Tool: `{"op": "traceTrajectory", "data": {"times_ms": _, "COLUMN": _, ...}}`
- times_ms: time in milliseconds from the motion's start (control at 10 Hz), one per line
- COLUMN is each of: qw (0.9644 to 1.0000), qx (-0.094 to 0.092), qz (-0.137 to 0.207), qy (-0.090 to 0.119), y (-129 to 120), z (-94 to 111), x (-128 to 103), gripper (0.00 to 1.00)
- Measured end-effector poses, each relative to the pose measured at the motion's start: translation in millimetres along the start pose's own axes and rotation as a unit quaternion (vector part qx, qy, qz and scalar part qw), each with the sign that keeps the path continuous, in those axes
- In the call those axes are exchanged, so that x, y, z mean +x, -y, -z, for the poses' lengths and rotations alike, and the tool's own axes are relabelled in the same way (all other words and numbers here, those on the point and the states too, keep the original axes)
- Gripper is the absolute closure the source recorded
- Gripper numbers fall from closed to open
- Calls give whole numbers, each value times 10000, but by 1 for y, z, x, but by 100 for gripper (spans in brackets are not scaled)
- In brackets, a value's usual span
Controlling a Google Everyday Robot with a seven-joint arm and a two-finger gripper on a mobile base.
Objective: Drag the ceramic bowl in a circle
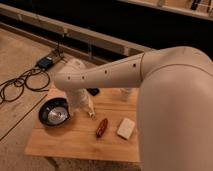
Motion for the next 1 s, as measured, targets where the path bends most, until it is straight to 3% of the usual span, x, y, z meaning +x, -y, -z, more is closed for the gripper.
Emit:
{"op": "traceTrajectory", "data": {"times_ms": 500, "qw": 9997, "qx": 74, "qz": -204, "qy": -62, "y": -43, "z": -60, "x": 6, "gripper": 35}}
{"op": "traceTrajectory", "data": {"times_ms": 700, "qw": 9994, "qx": 53, "qz": -290, "qy": -154, "y": -63, "z": -79, "x": -5, "gripper": 35}}
{"op": "traceTrajectory", "data": {"times_ms": 1000, "qw": 9993, "qx": 49, "qz": -278, "qy": -237, "y": -82, "z": -90, "x": -31, "gripper": 35}}
